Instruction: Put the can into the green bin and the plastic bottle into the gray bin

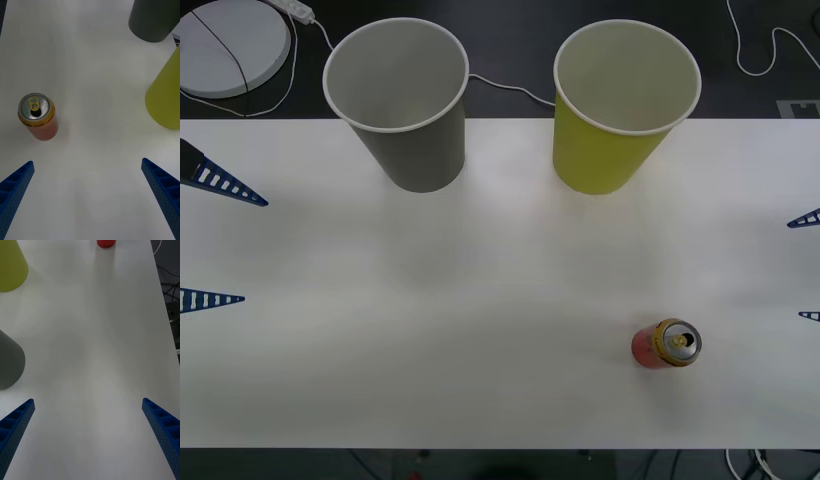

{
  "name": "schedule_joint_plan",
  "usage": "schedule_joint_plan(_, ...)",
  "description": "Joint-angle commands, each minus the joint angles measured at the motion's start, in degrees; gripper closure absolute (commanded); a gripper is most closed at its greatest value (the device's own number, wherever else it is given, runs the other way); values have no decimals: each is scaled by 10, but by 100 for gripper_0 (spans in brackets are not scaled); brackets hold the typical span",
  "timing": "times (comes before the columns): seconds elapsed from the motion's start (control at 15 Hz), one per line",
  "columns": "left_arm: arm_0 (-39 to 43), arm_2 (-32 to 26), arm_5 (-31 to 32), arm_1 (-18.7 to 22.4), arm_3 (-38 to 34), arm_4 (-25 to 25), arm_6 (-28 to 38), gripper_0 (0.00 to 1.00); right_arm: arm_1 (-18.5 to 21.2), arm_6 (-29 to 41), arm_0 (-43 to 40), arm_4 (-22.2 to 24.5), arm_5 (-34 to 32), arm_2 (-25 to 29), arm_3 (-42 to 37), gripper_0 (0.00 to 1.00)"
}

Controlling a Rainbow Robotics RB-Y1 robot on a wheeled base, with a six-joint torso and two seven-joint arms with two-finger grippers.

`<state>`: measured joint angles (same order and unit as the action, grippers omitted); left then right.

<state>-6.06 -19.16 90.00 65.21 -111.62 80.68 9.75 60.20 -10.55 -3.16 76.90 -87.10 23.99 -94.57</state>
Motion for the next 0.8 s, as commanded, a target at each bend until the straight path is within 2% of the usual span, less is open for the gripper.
schedule_joint_plan(0.07,0,0,0,0,0,0,0,0,0,0,0,0,0,0,0,0)
schedule_joint_plan(0.53,0,0,0,0,0,0,0,0,4,-3,-9,-4,-3,-5,3,0)
schedule_joint_plan(0.8,0,0,0,0,0,0,0,0,4,-23,-9,-10,-20,-7,39,0)
